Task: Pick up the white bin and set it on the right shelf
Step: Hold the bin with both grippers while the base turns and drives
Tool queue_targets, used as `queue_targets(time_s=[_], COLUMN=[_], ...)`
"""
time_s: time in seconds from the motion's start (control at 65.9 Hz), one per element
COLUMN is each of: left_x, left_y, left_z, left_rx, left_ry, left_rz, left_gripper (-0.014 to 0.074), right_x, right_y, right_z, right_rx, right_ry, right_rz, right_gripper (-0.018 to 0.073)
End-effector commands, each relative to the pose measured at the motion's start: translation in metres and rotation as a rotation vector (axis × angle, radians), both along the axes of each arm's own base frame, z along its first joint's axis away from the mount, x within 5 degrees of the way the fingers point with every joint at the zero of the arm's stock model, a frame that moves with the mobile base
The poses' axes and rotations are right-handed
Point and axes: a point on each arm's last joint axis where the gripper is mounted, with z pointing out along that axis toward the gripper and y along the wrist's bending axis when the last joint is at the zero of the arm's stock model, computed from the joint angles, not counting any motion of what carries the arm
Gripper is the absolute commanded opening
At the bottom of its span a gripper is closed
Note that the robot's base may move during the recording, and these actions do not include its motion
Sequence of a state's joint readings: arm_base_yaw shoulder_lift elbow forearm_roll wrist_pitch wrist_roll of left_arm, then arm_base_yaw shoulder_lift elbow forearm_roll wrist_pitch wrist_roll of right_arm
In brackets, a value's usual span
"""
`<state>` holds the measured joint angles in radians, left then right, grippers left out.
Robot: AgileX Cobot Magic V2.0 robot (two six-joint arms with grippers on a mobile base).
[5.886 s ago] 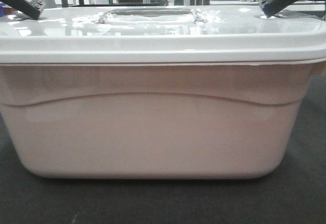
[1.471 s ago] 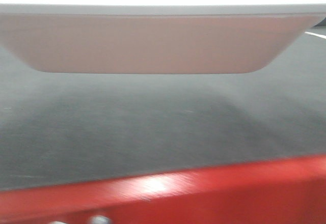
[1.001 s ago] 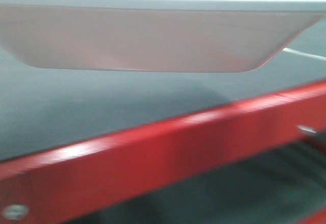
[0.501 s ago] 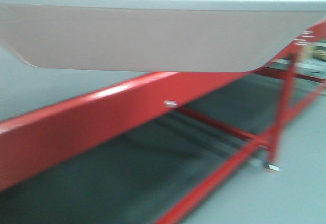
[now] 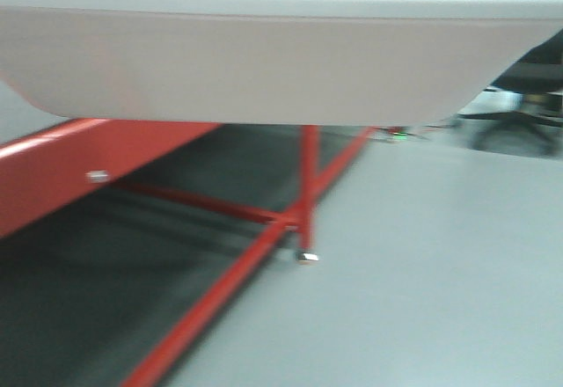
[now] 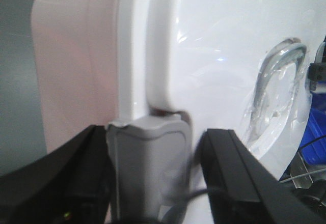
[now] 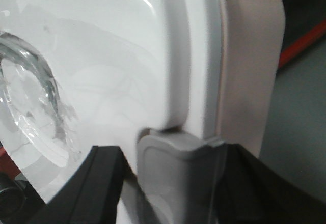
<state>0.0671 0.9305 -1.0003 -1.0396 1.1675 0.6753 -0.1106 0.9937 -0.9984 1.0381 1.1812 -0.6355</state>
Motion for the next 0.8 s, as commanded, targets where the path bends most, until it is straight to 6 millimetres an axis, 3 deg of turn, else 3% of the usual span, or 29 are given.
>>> queue_targets(time_s=[0.0,0.789], left_x=[-0.0214,-0.0207], left_y=[-0.0140,-0.0139], left_z=[0.0195,0.0192], left_rx=[-0.135,-0.135], left_ry=[-0.007,-0.005], left_rz=[-0.184,-0.184], left_gripper=[0.0220,0.0220], right_x=[-0.0157,-0.0157], right_y=[0.0131,0.0131], right_z=[0.0232,0.0232], right_rx=[0.167,0.167], right_ry=[-0.027,-0.027], right_rz=[0.126,0.126], right_gripper=[0.0330,0.0330])
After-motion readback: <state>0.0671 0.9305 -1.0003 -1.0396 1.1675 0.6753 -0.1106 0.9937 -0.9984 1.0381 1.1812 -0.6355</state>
